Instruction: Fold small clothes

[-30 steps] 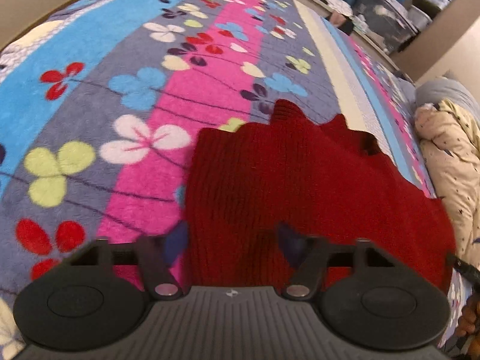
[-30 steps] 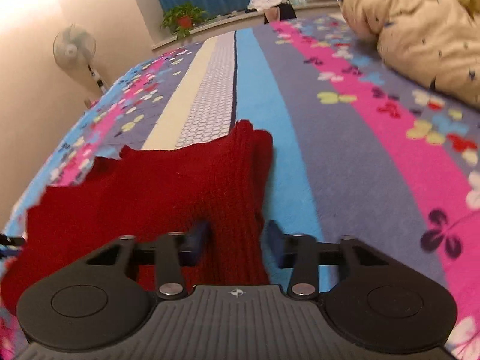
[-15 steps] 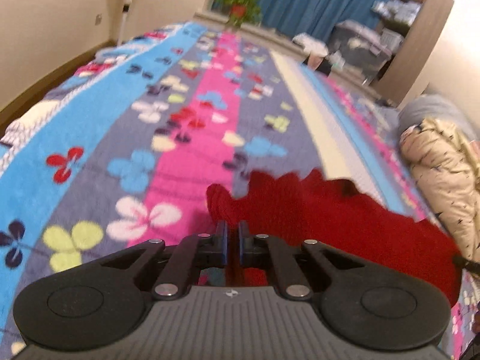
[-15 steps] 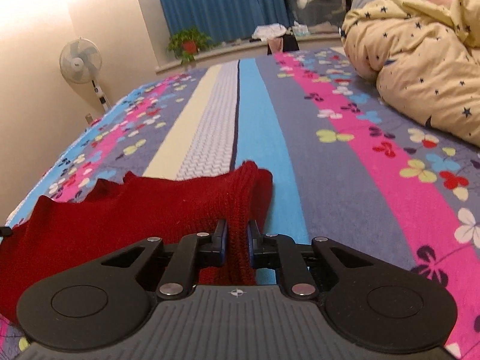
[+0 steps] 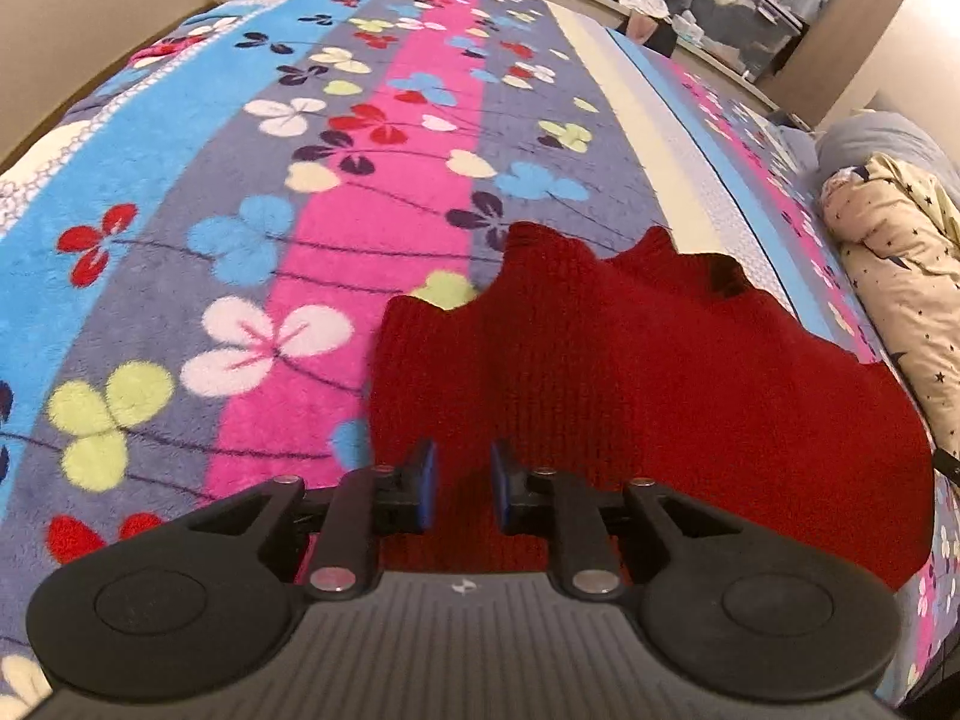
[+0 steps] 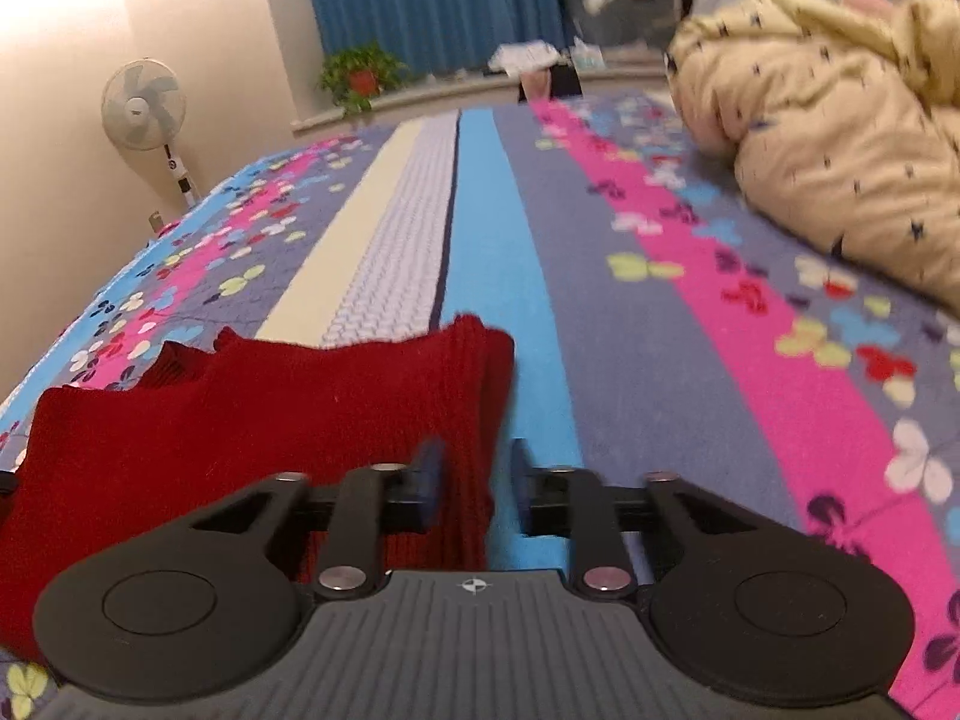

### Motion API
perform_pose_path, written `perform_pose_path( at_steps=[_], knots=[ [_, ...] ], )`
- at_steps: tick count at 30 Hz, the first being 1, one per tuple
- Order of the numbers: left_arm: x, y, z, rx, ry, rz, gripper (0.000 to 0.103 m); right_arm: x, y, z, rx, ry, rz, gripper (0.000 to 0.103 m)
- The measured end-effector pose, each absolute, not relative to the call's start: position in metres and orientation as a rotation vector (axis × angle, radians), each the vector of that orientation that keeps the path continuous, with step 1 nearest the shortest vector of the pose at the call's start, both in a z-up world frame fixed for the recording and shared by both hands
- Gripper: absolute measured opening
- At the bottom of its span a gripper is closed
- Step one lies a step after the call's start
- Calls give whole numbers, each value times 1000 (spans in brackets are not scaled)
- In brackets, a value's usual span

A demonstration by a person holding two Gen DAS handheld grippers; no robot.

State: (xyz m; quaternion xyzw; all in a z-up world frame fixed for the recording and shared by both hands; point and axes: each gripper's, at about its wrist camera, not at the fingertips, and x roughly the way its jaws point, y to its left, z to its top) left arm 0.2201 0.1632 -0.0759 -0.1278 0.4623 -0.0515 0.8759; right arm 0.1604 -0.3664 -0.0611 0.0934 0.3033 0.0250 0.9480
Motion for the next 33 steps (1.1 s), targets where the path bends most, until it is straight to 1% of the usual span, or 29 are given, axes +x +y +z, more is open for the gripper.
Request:
perform_pose_path(
  at_steps=[1, 6, 9, 10, 11, 12, 13, 14, 15, 16, 19, 21, 22, 23, 24, 25, 26, 30, 32, 33],
  knots=[
    [219, 165, -76, -268, 958, -100, 1, 160, -367, -60, 185, 609, 40, 0],
    [216, 173, -68, -288, 910, -67, 0, 160, -373, -59, 213, 601, 52, 0],
    [218, 175, -68, -314, 916, -70, 0, 161, -371, -60, 218, 614, 71, 0],
    [219, 176, -68, -325, 921, -78, 1, 162, -373, -61, 236, 629, 77, 2],
    [219, 176, -68, -337, 925, -83, 7, 164, -374, -63, 258, 643, 70, 15],
    [220, 176, -69, -341, 930, -81, 12, 165, -375, -63, 271, 649, 59, 27],
    [220, 176, -70, -338, 933, -70, 28, 165, -377, -63, 282, 643, 45, 52],
    [220, 176, -70, -333, 935, -57, 48, 164, -378, -62, 296, 630, 33, 66],
    [220, 177, -71, -328, 936, -40, 55, 163, -380, -62, 314, 621, 32, 67],
    [220, 177, -71, -327, 938, -29, 60, 164, -381, -62, 332, 624, 43, 67],
    [223, 182, -77, -355, 957, -21, 60, 169, -381, -69, 358, 679, 77, 66],
    [226, 181, -85, -376, 982, -19, 60, 172, -376, -73, 337, 707, 91, 61],
    [227, 179, -89, -378, 997, -26, 57, 172, -373, -73, 320, 708, 102, 50],
    [229, 177, -92, -370, 1005, -29, 42, 171, -369, -72, 303, 696, 118, 35],
    [230, 173, -93, -348, 1007, -31, 30, 170, -366, -70, 289, 681, 130, 28],
    [230, 170, -94, -328, 1004, -27, 12, 168, -362, -67, 262, 661, 127, 16],
    [230, 167, -93, -309, 997, -25, 12, 167, -359, -65, 232, 647, 113, 14],
    [224, 158, -76, -235, 911, -32, 10, 163, -357, -59, 197, 606, 105, 12],
    [217, 157, -60, -209, 807, -10, 10, 159, -357, -53, 180, 544, 93, 11],
    [210, 160, -47, -233, 713, -12, 10, 152, -358, -45, 189, 467, 88, 11]
  ],
)
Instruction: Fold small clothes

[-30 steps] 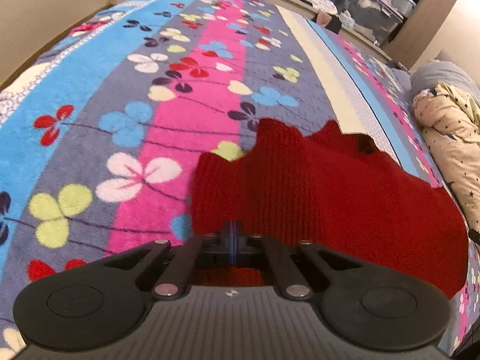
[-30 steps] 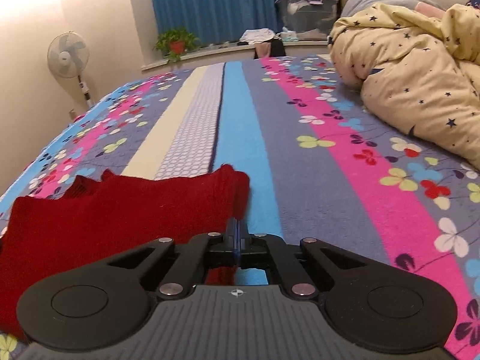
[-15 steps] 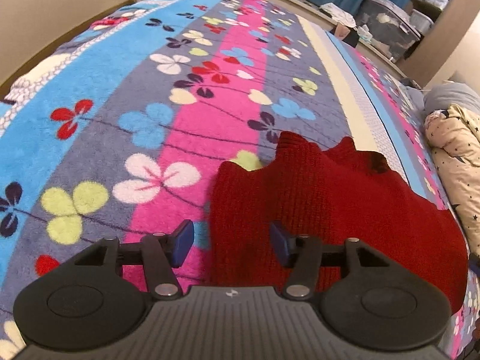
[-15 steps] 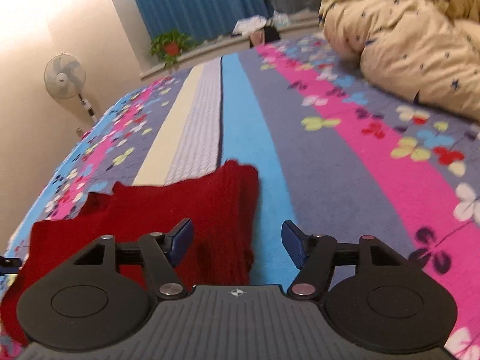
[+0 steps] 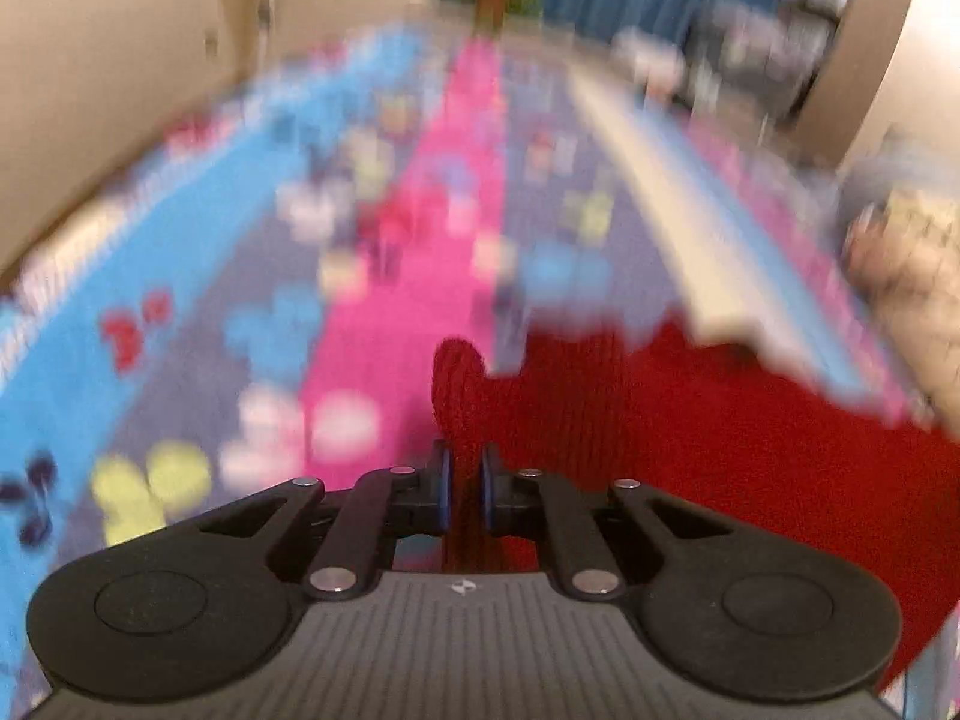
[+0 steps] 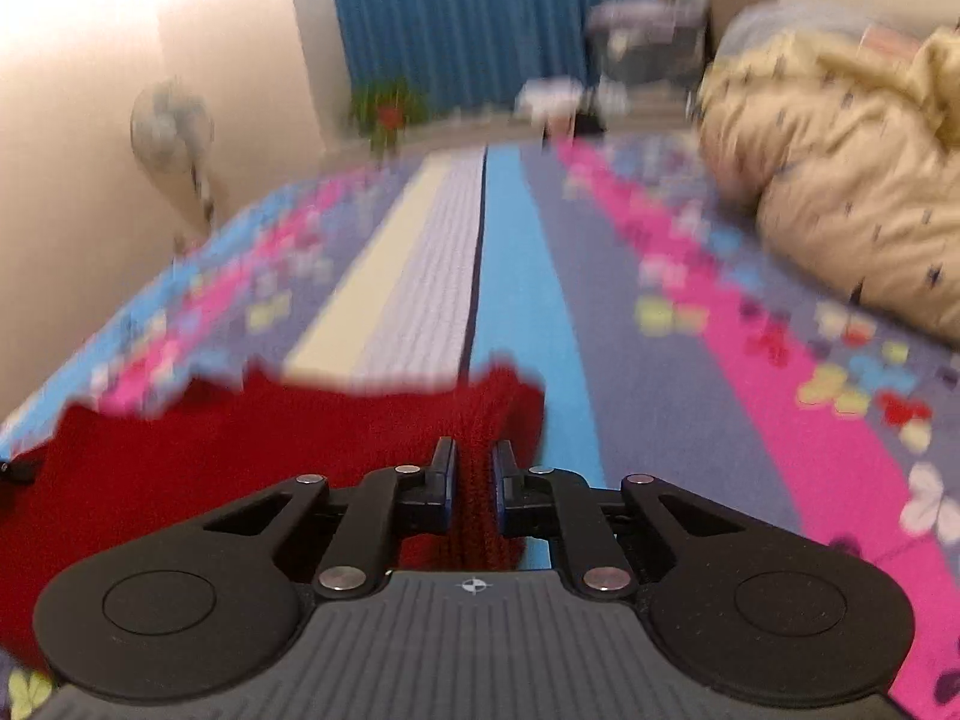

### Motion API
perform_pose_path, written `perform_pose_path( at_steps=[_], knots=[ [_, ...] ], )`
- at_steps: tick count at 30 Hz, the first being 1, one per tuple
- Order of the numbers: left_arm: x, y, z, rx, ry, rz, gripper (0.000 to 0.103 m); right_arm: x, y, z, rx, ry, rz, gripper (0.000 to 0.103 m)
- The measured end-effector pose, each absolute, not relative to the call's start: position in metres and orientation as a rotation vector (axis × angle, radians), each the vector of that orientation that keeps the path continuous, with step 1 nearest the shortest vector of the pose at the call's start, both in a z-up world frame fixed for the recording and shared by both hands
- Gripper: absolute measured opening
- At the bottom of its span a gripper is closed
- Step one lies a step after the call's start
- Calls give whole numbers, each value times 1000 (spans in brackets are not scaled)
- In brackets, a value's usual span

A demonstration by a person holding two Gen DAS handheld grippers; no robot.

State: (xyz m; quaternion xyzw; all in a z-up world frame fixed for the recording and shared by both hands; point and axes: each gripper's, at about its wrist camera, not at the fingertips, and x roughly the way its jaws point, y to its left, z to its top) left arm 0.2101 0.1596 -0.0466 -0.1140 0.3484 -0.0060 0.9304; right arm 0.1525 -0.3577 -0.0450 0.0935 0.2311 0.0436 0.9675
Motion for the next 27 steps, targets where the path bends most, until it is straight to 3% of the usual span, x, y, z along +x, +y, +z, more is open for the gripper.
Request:
perform_pose_path(
  at_steps=[3, 5, 7, 12, 15, 17, 18, 19, 24, 27],
  knots=[
    [194, 157, -19, -217, 483, -14, 10, 133, -356, -25, 168, 242, 89, 11],
    [195, 152, -19, -169, 449, 32, 10, 133, -353, -24, 123, 201, 18, 11],
    [210, 156, -34, -187, 547, 55, 10, 148, -360, -32, 160, 278, 5, 11],
    [244, 165, -92, -294, 873, 99, 11, 205, -356, -89, 91, 716, -29, 12],
    [242, 164, -88, -275, 867, 90, 15, 203, -355, -86, 87, 716, -30, 13],
    [236, 166, -80, -290, 855, 86, 43, 201, -359, -86, 142, 722, -44, 19],
    [229, 166, -75, -291, 833, 85, 46, 200, -364, -85, 167, 716, -51, 23],
    [223, 165, -67, -280, 804, 79, 46, 197, -366, -83, 190, 705, -60, 28],
    [191, 149, -42, -250, 708, -139, 46, 172, -369, -72, 240, 671, 21, 30],
    [188, 123, -66, -165, 849, -295, 48, 176, -365, -92, 168, 786, 35, 26]
  ],
)
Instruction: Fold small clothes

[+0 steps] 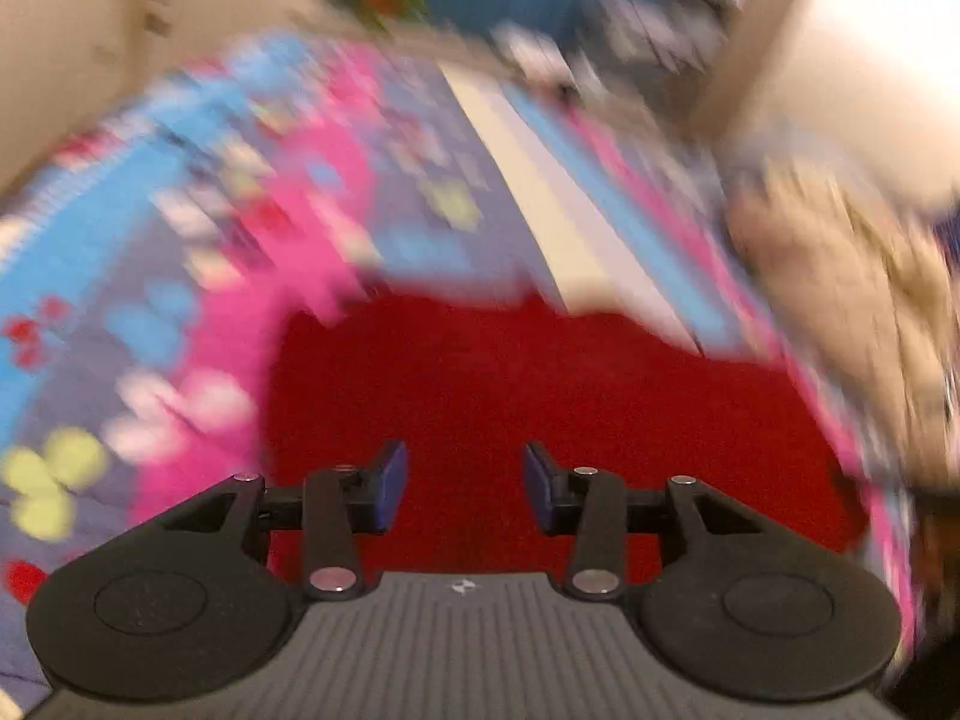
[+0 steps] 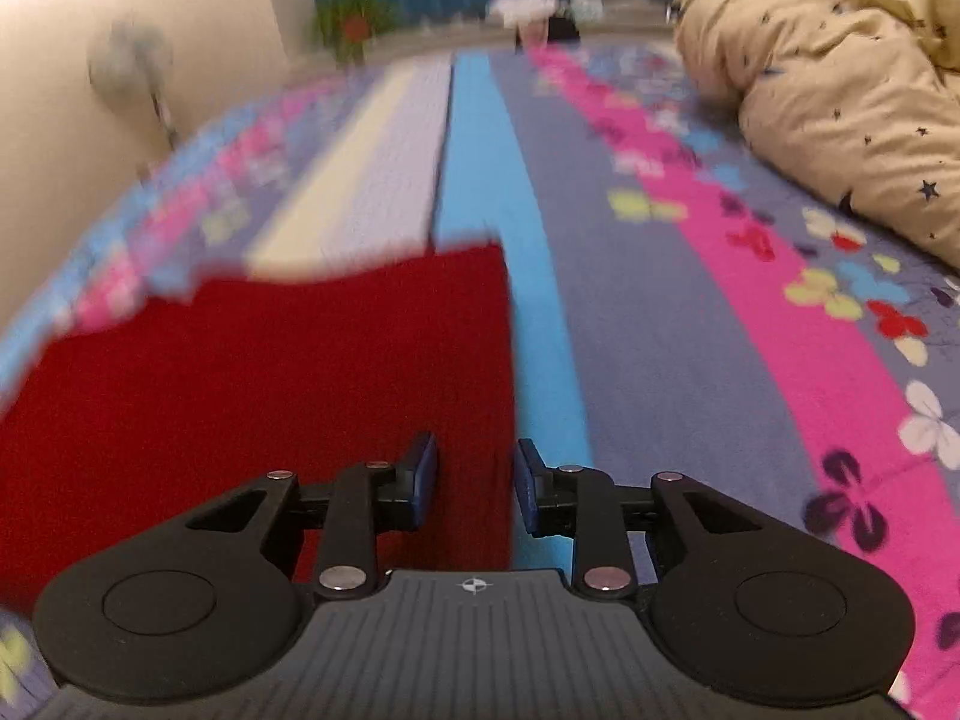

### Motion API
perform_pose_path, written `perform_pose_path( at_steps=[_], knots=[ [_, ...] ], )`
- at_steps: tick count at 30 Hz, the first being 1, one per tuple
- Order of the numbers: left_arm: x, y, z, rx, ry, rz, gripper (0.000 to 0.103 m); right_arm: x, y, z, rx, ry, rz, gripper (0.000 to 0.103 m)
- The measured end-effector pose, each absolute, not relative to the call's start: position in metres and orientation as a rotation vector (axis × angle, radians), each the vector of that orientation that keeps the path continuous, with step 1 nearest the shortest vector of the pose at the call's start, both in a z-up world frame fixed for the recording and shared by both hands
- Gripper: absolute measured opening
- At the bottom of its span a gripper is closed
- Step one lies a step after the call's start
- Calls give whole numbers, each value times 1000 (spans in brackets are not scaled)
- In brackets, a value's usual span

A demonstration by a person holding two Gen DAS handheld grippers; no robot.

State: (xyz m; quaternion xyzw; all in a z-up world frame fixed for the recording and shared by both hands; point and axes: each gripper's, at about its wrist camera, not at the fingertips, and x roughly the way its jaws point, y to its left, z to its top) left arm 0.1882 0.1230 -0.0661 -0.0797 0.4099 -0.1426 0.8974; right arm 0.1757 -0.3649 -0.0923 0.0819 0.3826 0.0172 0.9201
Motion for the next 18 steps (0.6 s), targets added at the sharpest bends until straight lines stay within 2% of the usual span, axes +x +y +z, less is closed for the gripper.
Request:
perform_pose_path(
  at_steps=[1, 3, 7, 10, 12, 13, 15, 18],
  knots=[
    [187, 110, -81, -63, 930, -281, 48, 177, -369, -96, 199, 804, 40, 20],
    [174, 91, -89, 104, 918, -234, 51, 174, -375, -94, 251, 803, 35, 13],
    [152, 97, -63, -5, 828, -246, 51, 166, -375, -98, 235, 844, -7, 12],
    [149, 101, -73, -27, 891, -211, 51, 161, -372, -103, 216, 872, 8, 12],
    [151, 98, -90, 23, 983, -192, 59, 157, -372, -102, 205, 874, 10, 13],
    [151, 101, -89, 10, 975, -177, 61, 155, -373, -101, 208, 873, 3, 17],
    [148, 107, -78, -47, 934, -143, 60, 148, -374, -92, 220, 843, -25, 27],
    [135, 114, -66, -124, 896, -106, 61, 134, -376, -72, 250, 734, 3, 29]
  ],
)
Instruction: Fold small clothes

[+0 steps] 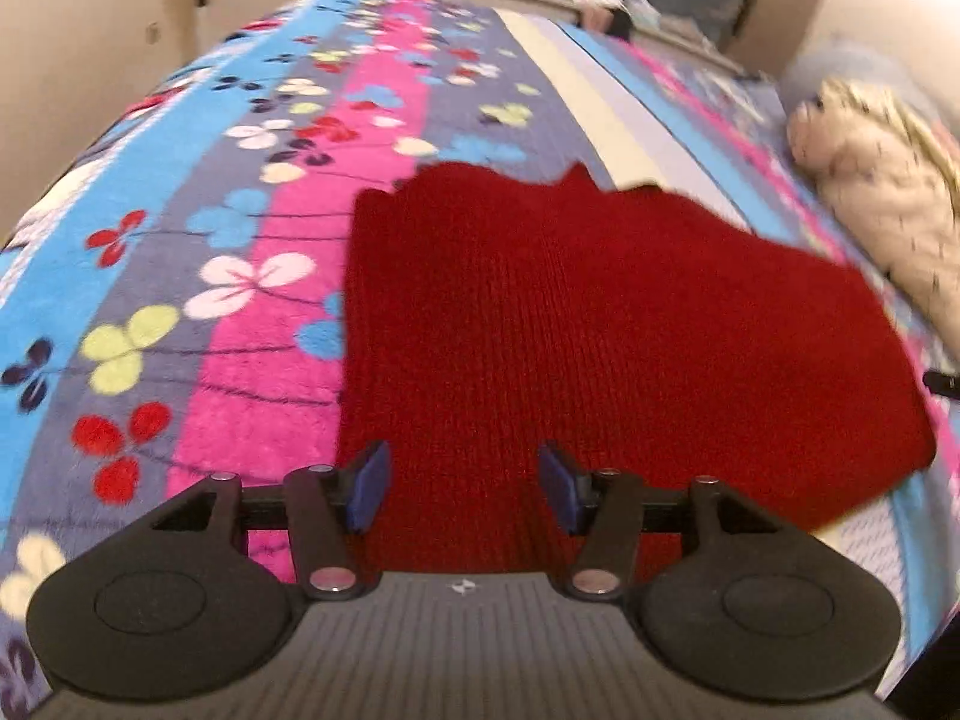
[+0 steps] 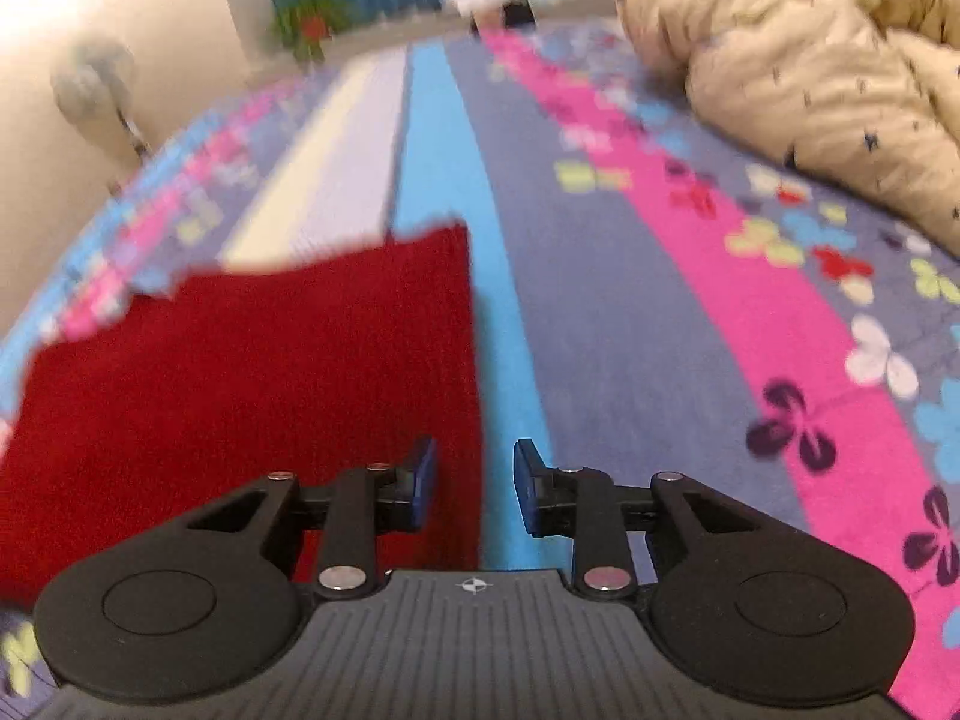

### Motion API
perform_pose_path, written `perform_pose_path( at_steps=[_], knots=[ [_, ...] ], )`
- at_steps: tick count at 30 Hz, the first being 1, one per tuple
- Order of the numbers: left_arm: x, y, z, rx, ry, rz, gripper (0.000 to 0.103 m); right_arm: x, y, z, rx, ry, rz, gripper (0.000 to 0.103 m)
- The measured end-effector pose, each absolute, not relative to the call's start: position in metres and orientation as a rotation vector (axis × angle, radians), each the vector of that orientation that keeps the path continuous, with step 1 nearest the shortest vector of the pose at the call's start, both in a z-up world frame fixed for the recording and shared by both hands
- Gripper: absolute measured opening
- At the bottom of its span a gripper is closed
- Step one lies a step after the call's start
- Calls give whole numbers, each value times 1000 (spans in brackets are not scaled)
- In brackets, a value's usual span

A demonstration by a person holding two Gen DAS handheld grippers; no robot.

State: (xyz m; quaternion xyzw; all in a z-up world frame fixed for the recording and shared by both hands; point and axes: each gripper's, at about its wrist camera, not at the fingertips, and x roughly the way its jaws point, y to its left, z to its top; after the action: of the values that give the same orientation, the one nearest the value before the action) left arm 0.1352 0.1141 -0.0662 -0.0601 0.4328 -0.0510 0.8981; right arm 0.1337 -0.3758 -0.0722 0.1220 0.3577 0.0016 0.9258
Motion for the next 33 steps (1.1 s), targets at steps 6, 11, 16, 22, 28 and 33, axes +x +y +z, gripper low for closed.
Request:
perform_pose_path(
  at_steps=[6, 11, 16, 22, 28, 33],
  knots=[
    [112, 120, -64, -336, 922, -92, 84, 140, -363, -104, 106, 930, 24, 44],
    [105, 123, -69, -407, 947, -68, 87, 136, -369, -97, 133, 914, -33, 55],
    [97, 123, -71, -447, 981, -69, 86, 123, -362, -78, 21, 808, -89, 56],
    [89, 106, -79, -441, 1025, -129, 91, 85, -377, -44, 139, 636, -136, 57],
    [112, 125, -107, -613, 1051, 12, 92, 76, -392, -46, 203, 627, -141, 57],
    [123, 131, -108, -667, 958, 93, 91, 67, -405, -47, 229, 618, -174, 57]
  ],
)
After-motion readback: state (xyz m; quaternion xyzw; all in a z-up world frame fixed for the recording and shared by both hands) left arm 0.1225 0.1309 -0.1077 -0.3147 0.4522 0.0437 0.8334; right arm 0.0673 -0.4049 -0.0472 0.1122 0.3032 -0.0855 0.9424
